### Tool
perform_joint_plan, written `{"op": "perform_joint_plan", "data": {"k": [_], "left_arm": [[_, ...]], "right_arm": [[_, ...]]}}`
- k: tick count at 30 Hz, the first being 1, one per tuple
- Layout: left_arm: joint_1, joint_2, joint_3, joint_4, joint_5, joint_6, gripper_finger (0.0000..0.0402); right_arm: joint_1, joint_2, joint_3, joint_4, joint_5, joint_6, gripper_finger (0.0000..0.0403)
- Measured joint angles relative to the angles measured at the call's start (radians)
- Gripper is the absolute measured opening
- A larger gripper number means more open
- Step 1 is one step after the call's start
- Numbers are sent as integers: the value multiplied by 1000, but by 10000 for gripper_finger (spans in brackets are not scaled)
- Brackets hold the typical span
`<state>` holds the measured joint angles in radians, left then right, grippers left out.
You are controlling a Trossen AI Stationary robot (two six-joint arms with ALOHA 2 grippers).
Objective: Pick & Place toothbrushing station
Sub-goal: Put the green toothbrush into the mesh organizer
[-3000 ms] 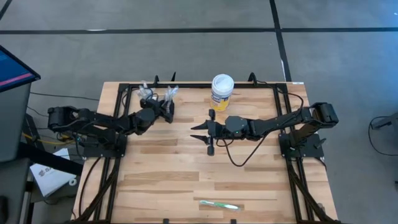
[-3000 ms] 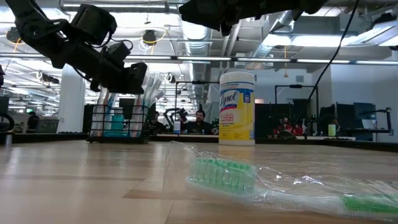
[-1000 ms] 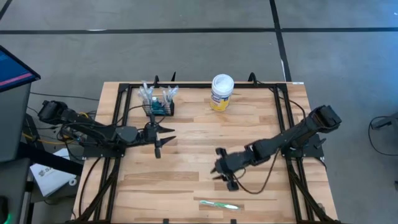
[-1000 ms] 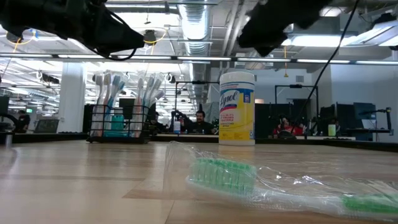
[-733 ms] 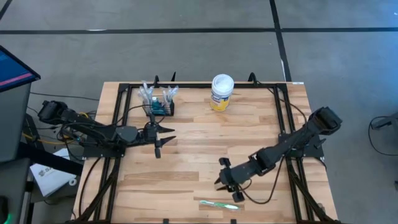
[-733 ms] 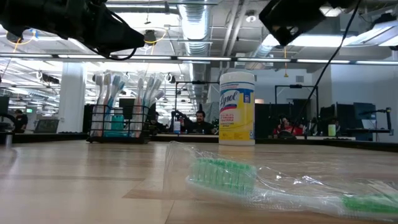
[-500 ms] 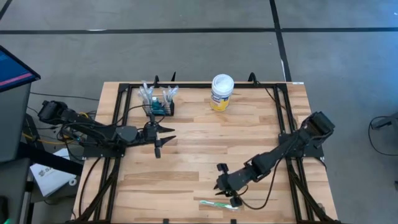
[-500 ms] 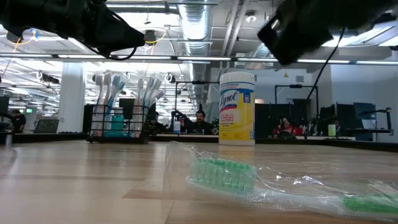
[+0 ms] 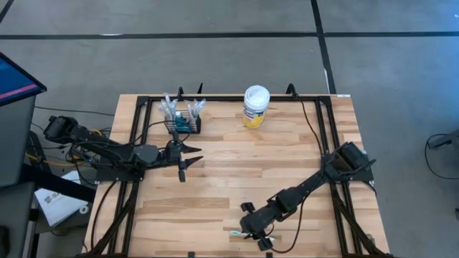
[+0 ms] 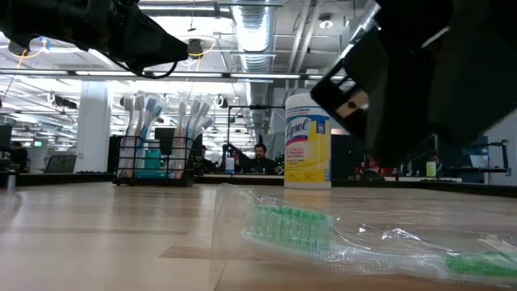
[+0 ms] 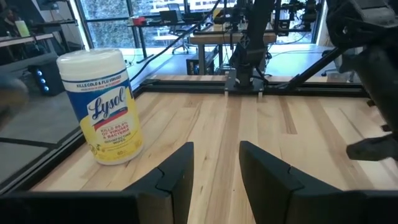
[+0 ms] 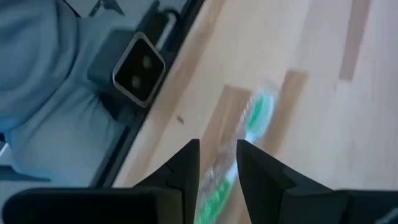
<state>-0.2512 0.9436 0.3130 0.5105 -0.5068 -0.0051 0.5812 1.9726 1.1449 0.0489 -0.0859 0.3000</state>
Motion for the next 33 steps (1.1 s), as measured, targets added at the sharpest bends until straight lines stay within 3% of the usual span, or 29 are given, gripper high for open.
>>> {"op": "perform_joint_plan", "data": {"k": [25,33], "left_arm": [[0,0,0,-6,0,-3,121],[0,0,-1,-14,0,-21,121]], "right_arm": [[-9,13,12,-46,-10,34,98],[-9,83,11,-2,-42,90,98]]}}
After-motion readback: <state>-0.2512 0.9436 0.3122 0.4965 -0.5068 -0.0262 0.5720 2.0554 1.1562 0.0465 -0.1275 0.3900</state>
